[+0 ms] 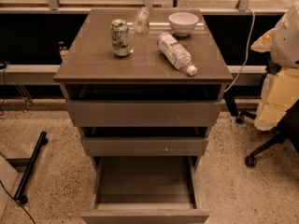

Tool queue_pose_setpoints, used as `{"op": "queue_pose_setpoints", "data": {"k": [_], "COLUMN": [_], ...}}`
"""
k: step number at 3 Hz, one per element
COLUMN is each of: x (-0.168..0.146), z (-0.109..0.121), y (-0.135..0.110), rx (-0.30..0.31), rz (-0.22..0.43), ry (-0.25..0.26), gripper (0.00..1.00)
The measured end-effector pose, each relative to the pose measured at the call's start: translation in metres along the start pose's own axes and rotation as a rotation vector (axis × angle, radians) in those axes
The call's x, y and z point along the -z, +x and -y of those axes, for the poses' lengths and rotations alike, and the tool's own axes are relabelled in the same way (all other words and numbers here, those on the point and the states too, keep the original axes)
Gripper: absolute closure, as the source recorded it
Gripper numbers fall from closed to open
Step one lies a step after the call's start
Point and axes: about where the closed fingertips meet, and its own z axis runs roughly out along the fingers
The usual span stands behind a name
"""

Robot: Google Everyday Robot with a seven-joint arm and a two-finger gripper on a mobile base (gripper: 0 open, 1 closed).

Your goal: Close bottom drawer

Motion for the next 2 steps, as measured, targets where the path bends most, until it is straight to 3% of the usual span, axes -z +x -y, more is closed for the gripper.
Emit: {"op": "queue_pose_setpoints", "data": {"k": [1, 2], "x": [0.0, 0.0019], "z": [0.0, 0.0005], "y": [0.0, -0.001], "rx": [0.0, 0.001], "rz": [0.0, 0.003], "ry": [0.0, 0.009], "gripper": [0.0, 0.13]}}
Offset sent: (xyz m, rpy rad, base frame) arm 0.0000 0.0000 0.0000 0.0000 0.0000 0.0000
